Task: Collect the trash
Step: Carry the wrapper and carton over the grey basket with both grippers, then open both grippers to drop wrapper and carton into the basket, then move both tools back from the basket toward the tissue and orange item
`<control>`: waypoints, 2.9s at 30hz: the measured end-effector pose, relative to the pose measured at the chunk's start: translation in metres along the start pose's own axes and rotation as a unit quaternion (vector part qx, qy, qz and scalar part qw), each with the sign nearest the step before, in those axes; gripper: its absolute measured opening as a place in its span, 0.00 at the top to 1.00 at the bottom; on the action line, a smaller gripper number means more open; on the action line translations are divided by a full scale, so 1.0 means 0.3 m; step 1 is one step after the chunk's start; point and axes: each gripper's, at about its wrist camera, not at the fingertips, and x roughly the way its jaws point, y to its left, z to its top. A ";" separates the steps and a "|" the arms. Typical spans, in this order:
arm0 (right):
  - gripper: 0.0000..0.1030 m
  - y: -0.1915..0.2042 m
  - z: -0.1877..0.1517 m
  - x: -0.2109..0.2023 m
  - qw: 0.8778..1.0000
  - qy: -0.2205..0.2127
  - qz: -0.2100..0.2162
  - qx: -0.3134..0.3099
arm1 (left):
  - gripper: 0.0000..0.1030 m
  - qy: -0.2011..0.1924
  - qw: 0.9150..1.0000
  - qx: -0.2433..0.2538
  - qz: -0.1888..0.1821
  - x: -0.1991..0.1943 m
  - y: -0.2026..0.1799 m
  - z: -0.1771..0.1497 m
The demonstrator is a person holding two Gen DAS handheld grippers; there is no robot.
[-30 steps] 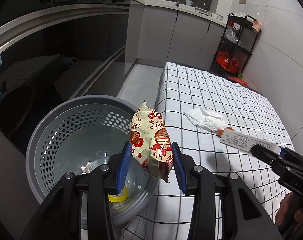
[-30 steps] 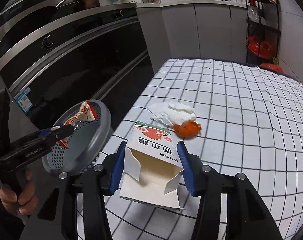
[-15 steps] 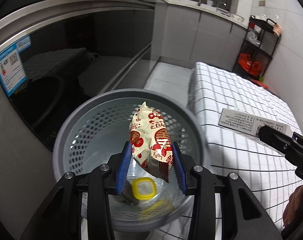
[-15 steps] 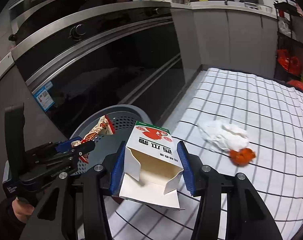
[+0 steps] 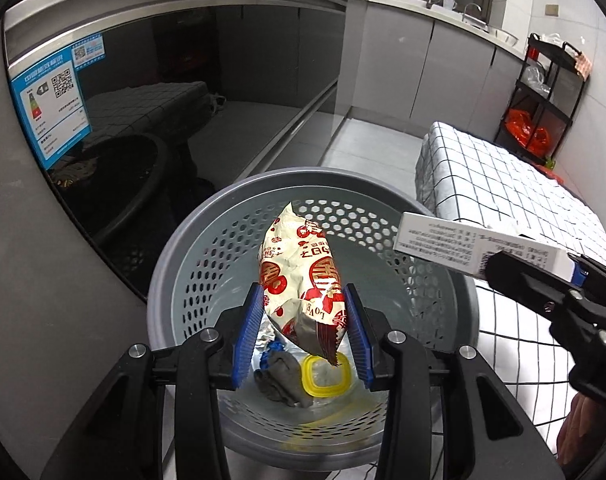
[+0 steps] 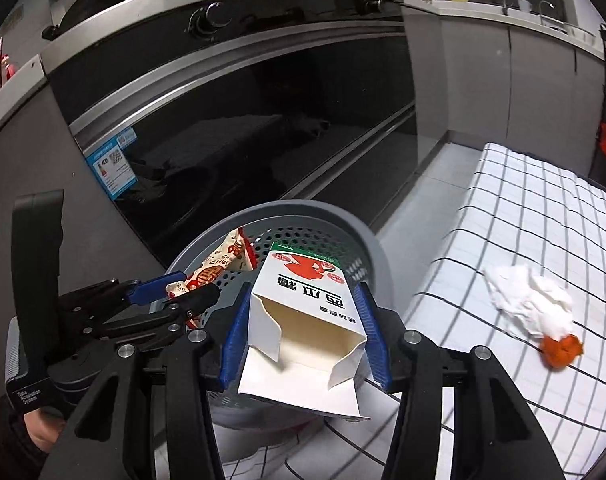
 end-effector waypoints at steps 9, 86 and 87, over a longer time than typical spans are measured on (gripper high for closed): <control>0.52 0.019 0.006 0.096 1.000 0.027 0.007 0.004 | 0.61 0.011 1.000 -0.008 0.015 0.014 0.045 -0.004; 0.34 -0.034 -0.026 0.015 0.998 0.018 -0.014 0.065 | 0.40 0.020 1.000 -0.019 -0.011 -0.026 0.049 -0.014; 0.33 -0.041 -0.030 0.005 0.997 0.015 -0.017 0.068 | 0.40 0.020 1.000 -0.017 -0.013 -0.030 0.040 -0.016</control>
